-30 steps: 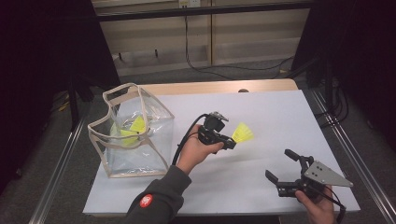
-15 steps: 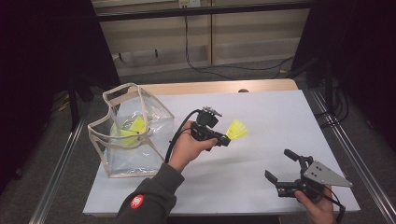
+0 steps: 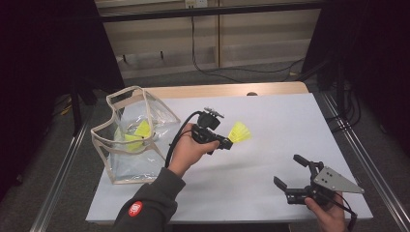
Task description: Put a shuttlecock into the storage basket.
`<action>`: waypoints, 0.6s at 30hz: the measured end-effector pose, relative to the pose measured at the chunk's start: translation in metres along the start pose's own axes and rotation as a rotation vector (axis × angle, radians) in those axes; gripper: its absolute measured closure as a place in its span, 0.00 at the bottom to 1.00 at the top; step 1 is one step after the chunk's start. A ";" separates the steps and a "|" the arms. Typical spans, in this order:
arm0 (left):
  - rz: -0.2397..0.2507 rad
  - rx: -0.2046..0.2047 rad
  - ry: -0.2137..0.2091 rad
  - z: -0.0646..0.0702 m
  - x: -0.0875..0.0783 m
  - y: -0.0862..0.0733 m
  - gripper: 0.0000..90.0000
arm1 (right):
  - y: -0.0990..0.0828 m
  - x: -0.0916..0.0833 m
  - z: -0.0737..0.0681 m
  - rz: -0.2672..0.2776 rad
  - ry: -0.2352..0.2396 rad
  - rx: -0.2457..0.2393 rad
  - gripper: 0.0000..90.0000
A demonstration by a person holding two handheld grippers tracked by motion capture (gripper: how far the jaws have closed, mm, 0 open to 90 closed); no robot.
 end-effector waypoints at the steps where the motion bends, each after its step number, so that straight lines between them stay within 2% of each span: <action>1: 0.003 -0.008 0.004 -0.001 -0.001 0.000 0.72 | 0.000 0.000 0.000 0.000 0.000 0.000 0.04; 9: -0.005 -0.023 0.017 -0.004 -0.013 -0.003 0.72 | 0.000 0.000 0.000 -0.001 0.000 -0.001 0.03; 16: 0.002 -0.053 0.027 -0.007 -0.023 -0.004 0.72 | 0.000 0.000 0.000 -0.003 0.000 -0.001 0.04; 18: -0.002 -0.039 0.029 -0.008 -0.026 -0.005 0.72 | 0.000 0.000 0.000 -0.002 -0.002 -0.001 0.04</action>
Point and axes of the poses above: each handheld gripper's, and its own axes: x roughly forward along the jaws, y roughly out of its top, z roughly to its right, the point moved 2 cm from there along x, roughly forward along the jaws, and after that the axes turned 14 degrees about -z, right-handed, at the moved point
